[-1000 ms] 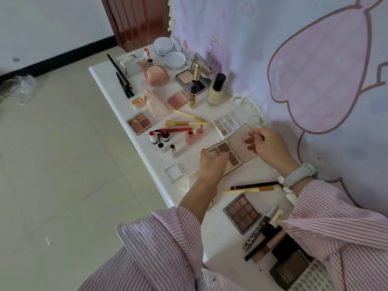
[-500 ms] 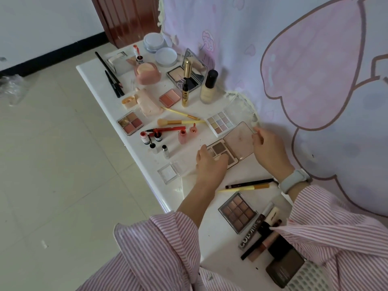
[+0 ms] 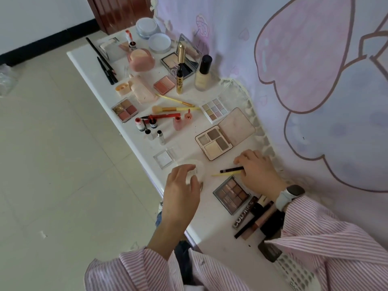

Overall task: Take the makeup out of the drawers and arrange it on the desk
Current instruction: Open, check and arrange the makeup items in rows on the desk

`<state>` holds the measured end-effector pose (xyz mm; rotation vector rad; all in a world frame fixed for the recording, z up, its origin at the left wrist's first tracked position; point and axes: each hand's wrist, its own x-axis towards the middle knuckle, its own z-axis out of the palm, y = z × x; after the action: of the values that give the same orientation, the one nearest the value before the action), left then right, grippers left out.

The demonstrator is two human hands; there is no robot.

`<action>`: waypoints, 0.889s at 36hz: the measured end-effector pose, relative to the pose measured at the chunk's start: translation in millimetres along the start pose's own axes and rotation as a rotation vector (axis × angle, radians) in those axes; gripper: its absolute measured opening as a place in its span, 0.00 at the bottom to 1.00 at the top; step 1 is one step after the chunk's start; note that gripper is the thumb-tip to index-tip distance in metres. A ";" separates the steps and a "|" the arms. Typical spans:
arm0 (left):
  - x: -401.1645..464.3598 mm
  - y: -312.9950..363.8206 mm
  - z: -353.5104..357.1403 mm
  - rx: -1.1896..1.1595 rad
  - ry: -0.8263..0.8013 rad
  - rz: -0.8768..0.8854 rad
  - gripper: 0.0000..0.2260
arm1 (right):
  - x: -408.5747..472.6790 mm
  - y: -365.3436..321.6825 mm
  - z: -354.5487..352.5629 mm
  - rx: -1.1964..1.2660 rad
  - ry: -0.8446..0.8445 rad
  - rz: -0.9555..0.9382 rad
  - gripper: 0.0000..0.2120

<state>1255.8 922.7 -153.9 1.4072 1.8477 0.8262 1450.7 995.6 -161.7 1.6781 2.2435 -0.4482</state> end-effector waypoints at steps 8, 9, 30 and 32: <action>-11.6 -5.7 -3.4 -0.036 0.002 -0.061 0.11 | 5.6 5.1 9.6 -0.235 0.038 -0.124 0.15; -11.8 -5.2 -3.9 -0.039 0.002 -0.057 0.11 | 6.6 5.6 11.5 -0.248 0.042 -0.132 0.14; -16.5 -2.8 -24.9 -0.125 -0.150 -0.143 0.09 | -11.5 -7.2 -5.8 -0.135 0.534 -0.092 0.03; -18.7 -7.4 -26.0 -0.122 -0.159 -0.138 0.09 | -9.0 -9.5 -1.6 -0.270 0.438 -0.037 0.09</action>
<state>1234.4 900.7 -142.3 1.2185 1.7221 0.7236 1443.8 985.9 -155.8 1.7161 2.4941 0.2355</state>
